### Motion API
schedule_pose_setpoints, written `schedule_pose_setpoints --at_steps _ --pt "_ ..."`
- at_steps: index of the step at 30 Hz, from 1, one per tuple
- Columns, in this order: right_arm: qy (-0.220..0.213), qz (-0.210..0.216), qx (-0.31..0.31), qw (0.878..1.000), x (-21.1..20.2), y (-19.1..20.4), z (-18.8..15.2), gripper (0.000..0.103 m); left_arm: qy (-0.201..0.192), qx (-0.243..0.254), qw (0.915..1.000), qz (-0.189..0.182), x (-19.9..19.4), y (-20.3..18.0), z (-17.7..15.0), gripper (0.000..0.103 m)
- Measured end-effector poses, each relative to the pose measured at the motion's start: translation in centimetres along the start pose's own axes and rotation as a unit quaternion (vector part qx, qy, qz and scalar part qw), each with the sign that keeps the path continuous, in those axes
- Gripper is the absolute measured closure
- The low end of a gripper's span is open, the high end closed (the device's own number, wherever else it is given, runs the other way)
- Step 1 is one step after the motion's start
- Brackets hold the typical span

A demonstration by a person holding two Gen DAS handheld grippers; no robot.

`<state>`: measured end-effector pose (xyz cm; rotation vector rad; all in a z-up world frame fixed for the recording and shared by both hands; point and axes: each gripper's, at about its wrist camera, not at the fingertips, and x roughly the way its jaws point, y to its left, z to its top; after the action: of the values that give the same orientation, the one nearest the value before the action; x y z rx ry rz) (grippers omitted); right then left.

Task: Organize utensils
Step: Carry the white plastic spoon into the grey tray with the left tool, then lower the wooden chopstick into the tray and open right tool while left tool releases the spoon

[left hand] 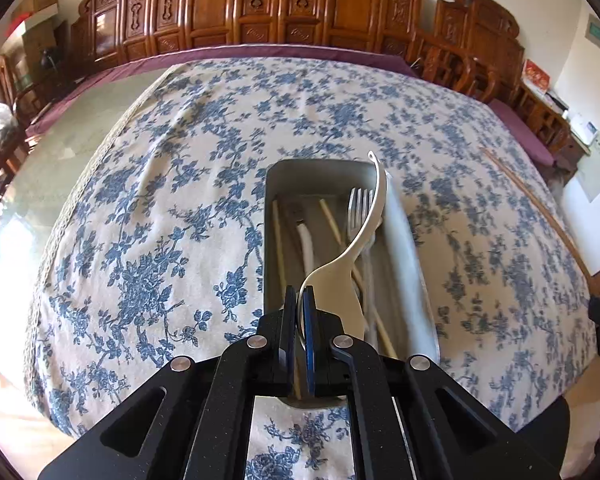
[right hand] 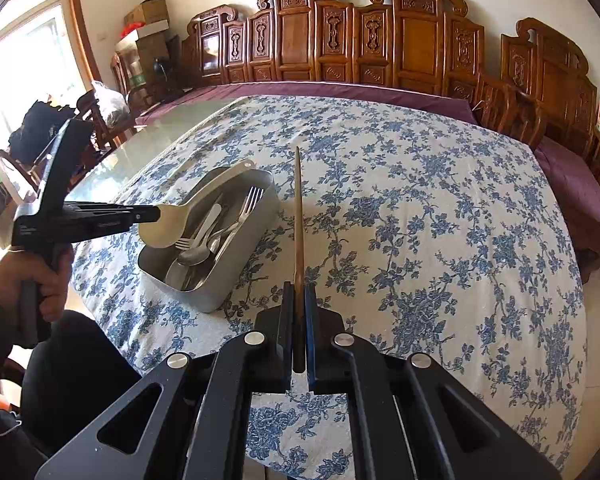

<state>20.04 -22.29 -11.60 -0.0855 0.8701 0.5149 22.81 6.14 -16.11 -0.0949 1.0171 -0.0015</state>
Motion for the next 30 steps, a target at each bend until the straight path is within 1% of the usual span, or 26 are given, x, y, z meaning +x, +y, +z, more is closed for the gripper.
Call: schedule_pose_setpoints --at_steps 9,16,17,23,30 --pt "0.009 0.012 0.004 1.000 1.4 0.1 -0.1 0.097 0.012 -0.001 0.9996 0.024 2.0 -0.2 0.6 0.100" --pt "0.011 0.019 0.000 1.000 1.9 0.6 0.4 0.097 0.033 0.002 0.9992 0.022 3.2 -0.6 0.3 0.100" --pt "0.012 0.020 -0.001 1.000 2.0 0.7 0.4 0.097 0.034 0.004 0.9992 0.020 3.2 -0.8 0.2 0.099" --pt "0.013 0.030 -0.010 0.999 2.8 2.3 1.1 0.097 0.028 0.010 0.9995 0.007 2.0 -1.1 0.0 0.097" --pt "0.017 0.044 -0.019 0.999 4.7 4.8 2.1 0.097 0.007 0.007 0.9999 -0.003 -0.8 0.4 -0.1 0.097"
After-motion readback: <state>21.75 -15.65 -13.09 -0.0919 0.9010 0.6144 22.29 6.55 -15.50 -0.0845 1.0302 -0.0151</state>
